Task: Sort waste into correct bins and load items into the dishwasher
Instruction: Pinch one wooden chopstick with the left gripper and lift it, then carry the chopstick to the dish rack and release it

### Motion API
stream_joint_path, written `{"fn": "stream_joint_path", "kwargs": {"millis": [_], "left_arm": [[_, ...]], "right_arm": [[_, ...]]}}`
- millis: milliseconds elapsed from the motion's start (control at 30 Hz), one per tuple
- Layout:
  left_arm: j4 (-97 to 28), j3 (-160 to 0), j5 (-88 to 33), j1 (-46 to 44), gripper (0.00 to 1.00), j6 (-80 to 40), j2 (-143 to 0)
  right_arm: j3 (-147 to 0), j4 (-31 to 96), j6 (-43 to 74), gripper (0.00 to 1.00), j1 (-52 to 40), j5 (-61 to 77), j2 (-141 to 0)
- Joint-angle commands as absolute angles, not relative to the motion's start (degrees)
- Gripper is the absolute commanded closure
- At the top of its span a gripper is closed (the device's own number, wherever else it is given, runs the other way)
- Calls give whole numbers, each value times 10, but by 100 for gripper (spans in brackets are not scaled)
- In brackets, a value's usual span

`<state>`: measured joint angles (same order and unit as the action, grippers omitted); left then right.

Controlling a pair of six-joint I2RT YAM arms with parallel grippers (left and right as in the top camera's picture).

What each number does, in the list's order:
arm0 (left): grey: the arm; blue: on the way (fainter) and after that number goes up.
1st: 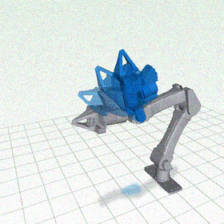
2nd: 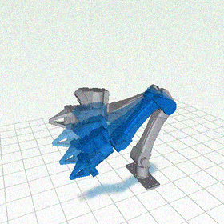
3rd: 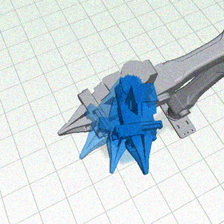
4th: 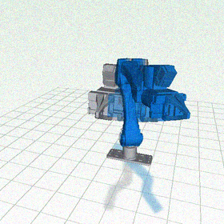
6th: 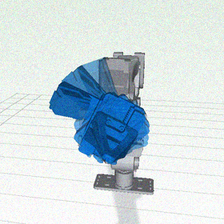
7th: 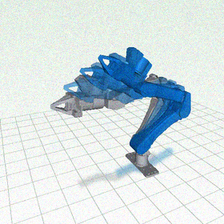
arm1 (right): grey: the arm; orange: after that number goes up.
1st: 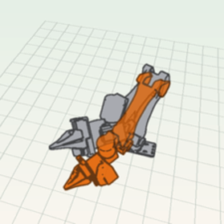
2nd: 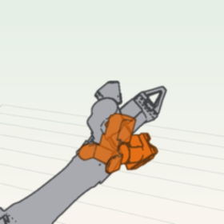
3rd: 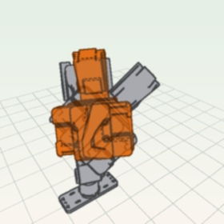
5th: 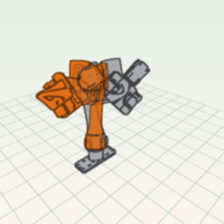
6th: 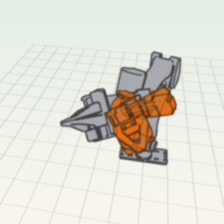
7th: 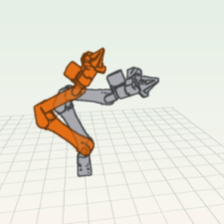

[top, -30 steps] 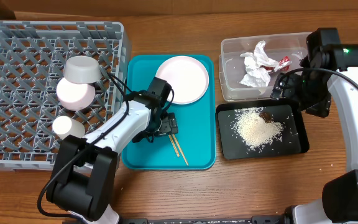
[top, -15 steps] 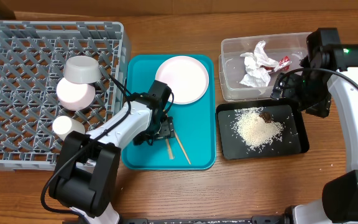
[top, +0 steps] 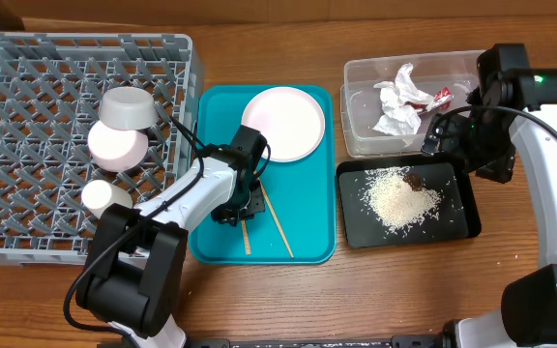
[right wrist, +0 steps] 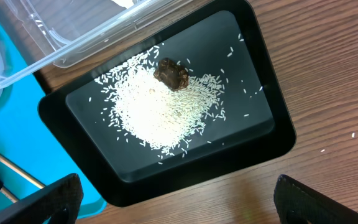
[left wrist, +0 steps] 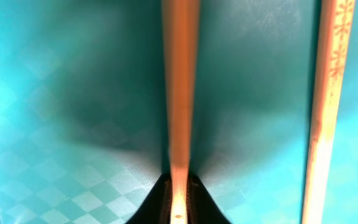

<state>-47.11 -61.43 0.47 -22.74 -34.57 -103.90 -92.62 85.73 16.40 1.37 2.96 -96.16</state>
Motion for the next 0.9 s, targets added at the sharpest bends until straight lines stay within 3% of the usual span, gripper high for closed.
{"fn": "stream_joint_path", "kwargs": {"millis": [0,567,867], "left_arm": [[-474,-608,6,-225,94,-347,-1048],[-566,-748,23,-191,96,-295,-993],[-644,-827,92,-100,96,-143,-955]], "right_arm": [[-930,857,161,0,14,26,-941],[-930,861,161,0,14,26,-941],[-930,861,161,0,14,26,-941]]}}
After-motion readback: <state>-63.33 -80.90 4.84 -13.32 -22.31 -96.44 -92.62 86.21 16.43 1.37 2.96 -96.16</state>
